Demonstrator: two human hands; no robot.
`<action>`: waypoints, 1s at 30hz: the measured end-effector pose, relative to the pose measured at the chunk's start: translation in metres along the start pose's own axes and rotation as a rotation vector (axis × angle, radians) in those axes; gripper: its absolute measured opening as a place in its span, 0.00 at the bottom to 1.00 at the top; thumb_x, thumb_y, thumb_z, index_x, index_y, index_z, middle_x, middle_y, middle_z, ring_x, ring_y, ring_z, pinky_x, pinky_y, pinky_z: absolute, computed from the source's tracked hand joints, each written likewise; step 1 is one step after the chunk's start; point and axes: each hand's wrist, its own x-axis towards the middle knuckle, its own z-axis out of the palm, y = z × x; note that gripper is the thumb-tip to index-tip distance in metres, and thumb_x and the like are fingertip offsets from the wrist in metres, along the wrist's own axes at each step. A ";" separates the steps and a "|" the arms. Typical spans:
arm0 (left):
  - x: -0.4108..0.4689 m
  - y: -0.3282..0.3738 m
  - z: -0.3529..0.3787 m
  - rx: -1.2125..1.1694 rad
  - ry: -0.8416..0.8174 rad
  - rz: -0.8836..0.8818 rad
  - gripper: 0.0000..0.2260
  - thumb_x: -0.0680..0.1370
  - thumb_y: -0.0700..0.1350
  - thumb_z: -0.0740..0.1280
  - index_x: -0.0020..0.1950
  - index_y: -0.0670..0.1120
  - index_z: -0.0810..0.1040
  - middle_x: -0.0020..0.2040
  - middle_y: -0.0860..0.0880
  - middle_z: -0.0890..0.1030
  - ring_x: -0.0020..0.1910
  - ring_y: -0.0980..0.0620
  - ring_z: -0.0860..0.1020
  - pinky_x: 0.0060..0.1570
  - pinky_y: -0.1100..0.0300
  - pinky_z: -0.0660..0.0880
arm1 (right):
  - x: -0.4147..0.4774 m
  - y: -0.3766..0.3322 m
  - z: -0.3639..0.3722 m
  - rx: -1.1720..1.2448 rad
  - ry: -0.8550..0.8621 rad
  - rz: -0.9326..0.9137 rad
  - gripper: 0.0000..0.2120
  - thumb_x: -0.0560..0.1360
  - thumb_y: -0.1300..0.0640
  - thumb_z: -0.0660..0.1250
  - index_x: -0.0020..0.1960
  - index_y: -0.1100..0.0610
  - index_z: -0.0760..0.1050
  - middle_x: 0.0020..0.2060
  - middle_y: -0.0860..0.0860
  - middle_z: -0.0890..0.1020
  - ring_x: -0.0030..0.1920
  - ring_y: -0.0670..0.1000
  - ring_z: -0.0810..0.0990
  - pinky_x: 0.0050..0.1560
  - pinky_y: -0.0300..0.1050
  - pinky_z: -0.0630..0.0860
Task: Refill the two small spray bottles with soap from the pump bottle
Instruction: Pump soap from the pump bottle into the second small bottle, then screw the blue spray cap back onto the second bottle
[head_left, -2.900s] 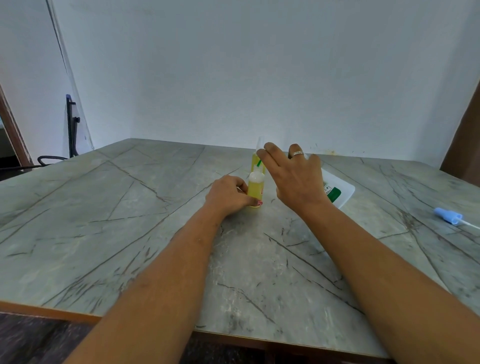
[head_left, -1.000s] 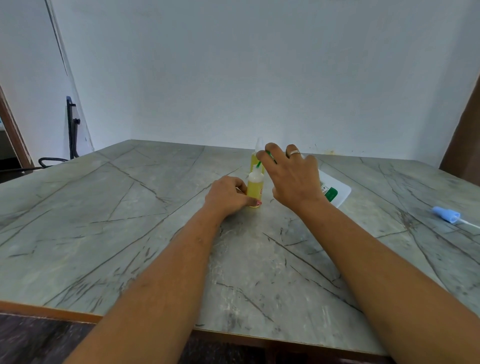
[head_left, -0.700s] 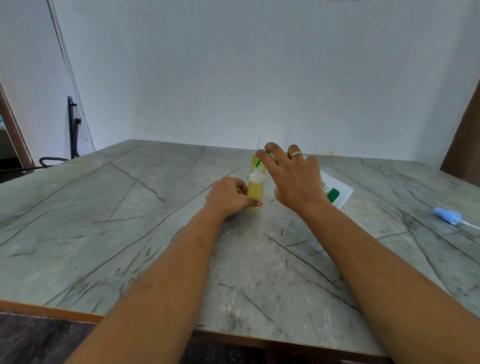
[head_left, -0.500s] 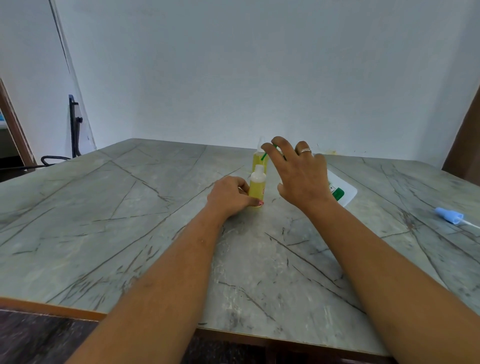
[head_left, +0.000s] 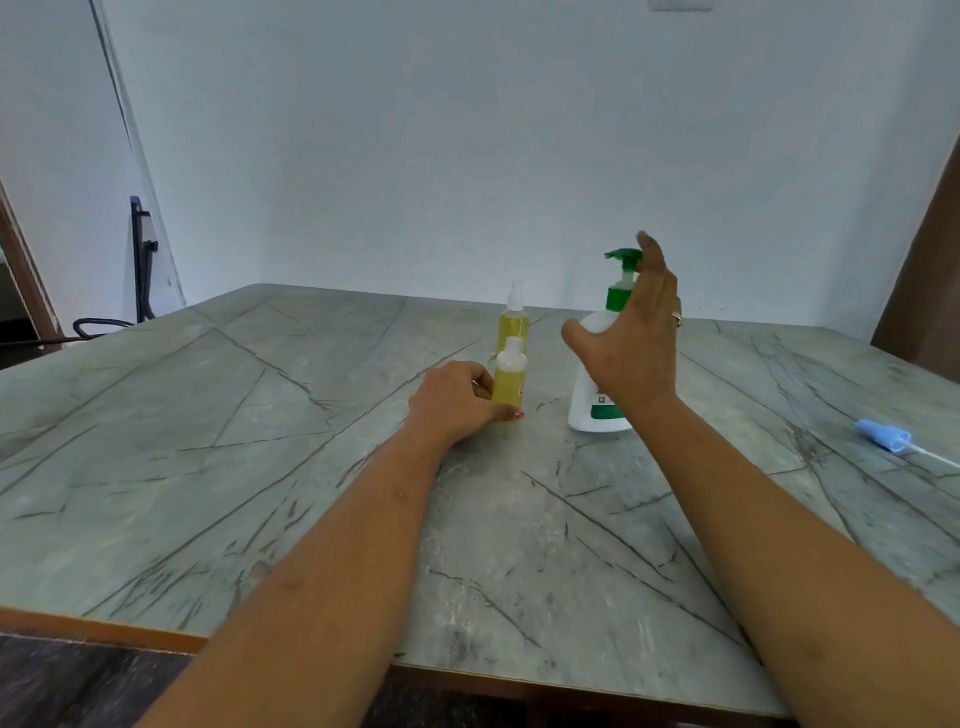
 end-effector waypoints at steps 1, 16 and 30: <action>0.000 0.000 0.000 0.003 0.001 0.003 0.20 0.63 0.60 0.75 0.47 0.52 0.75 0.48 0.52 0.80 0.47 0.53 0.77 0.51 0.53 0.77 | -0.001 0.001 0.001 0.028 0.010 0.023 0.46 0.64 0.53 0.74 0.75 0.52 0.51 0.65 0.53 0.66 0.55 0.44 0.68 0.56 0.40 0.66; -0.012 0.008 -0.003 -0.198 0.081 0.066 0.29 0.62 0.61 0.75 0.59 0.49 0.76 0.55 0.50 0.81 0.48 0.55 0.77 0.51 0.58 0.75 | -0.009 0.023 0.003 0.245 -0.215 0.181 0.57 0.62 0.57 0.79 0.76 0.49 0.42 0.65 0.51 0.63 0.59 0.45 0.64 0.61 0.42 0.63; -0.020 0.015 -0.004 -0.124 0.284 0.082 0.30 0.61 0.67 0.72 0.58 0.55 0.75 0.53 0.56 0.82 0.50 0.58 0.77 0.50 0.56 0.71 | -0.014 0.042 0.011 0.235 -0.375 0.528 0.36 0.62 0.48 0.79 0.62 0.53 0.61 0.45 0.45 0.73 0.48 0.49 0.74 0.43 0.41 0.71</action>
